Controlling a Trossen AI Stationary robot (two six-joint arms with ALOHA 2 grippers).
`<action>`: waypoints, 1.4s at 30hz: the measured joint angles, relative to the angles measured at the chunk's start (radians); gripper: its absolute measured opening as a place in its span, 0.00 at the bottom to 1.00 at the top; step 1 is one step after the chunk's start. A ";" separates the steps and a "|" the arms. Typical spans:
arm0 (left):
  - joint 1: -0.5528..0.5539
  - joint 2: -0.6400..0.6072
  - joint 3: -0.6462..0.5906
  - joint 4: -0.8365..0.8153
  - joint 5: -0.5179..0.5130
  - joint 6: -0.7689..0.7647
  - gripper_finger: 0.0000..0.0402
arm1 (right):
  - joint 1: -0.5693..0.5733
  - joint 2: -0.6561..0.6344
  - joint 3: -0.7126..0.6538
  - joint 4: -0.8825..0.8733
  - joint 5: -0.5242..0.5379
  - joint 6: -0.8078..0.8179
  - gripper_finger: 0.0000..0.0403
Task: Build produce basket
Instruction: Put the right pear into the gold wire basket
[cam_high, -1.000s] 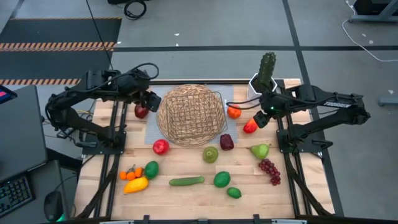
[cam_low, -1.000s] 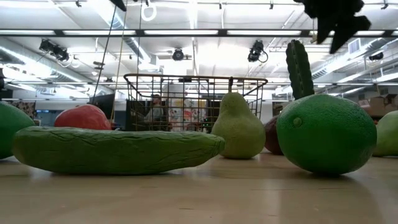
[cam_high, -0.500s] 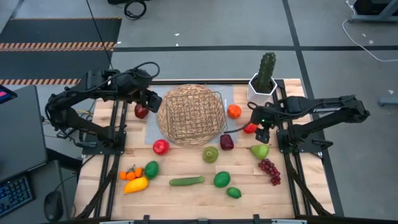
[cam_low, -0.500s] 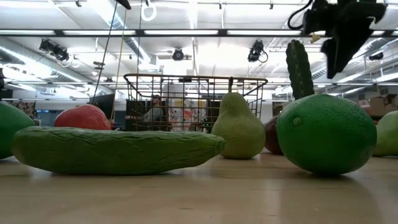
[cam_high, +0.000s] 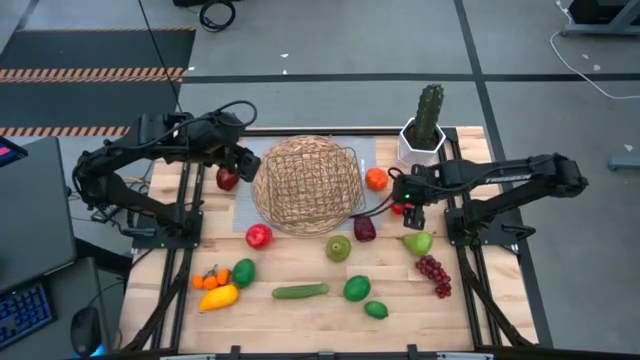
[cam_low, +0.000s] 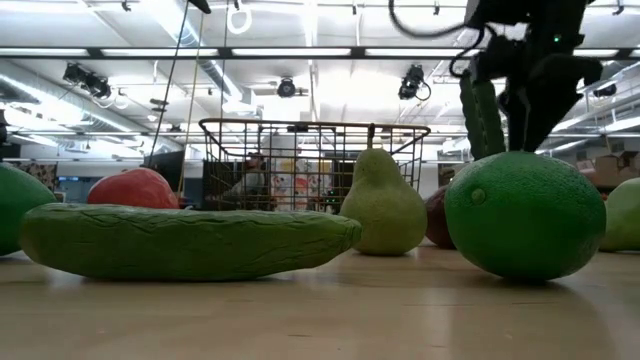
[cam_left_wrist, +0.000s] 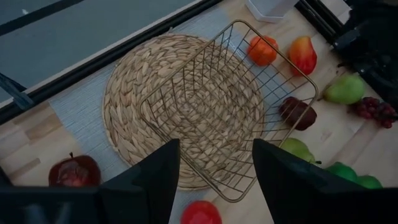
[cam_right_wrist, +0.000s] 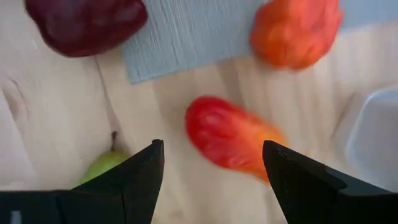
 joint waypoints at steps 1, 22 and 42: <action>-0.004 0.000 0.000 0.000 0.000 0.000 0.52 | -0.001 0.009 -0.001 0.000 -0.020 0.045 0.69; -0.017 0.000 0.000 -0.001 0.000 0.001 0.51 | 0.219 0.016 0.006 -0.106 -0.257 0.607 0.69; -0.016 0.000 0.000 0.000 0.008 0.001 0.50 | 0.318 0.019 -0.146 0.039 -0.193 0.707 0.93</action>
